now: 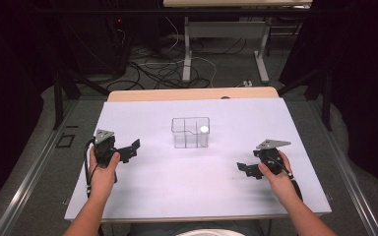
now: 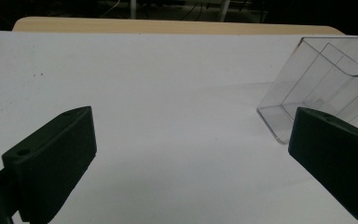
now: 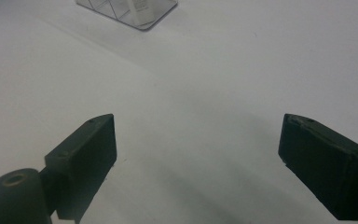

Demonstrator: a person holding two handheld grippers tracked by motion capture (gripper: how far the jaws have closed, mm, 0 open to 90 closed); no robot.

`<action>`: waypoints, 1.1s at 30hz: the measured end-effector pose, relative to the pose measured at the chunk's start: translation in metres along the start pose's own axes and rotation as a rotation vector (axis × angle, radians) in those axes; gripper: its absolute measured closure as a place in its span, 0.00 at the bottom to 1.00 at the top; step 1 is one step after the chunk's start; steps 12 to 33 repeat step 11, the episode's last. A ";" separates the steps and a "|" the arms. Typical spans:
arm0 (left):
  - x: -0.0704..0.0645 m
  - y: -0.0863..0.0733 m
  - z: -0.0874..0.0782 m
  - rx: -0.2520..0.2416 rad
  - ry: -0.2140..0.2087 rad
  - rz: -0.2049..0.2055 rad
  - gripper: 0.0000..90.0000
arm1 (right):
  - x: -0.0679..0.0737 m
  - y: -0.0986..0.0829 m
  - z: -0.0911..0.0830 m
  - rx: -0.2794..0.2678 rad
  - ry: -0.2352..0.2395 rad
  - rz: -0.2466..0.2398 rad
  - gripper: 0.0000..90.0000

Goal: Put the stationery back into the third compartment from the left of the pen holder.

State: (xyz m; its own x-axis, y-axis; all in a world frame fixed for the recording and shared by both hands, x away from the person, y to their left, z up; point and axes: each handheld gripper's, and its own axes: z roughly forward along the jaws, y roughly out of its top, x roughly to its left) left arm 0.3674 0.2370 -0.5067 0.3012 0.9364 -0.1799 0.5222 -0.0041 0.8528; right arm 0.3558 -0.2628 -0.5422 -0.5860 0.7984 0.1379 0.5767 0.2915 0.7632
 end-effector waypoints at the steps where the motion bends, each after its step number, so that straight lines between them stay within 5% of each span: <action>1: 0.001 -0.001 0.000 -0.006 0.002 -0.012 0.01 | 0.000 0.000 0.000 0.000 0.002 0.001 0.12; 5: 0.006 -0.002 -0.001 -0.026 0.002 -0.058 0.01 | -0.001 0.000 0.000 -0.001 0.002 0.001 0.12; 33: 0.012 -0.005 0.002 -0.014 0.014 -0.058 0.01 | -0.002 0.000 0.000 -0.001 -0.003 0.000 0.12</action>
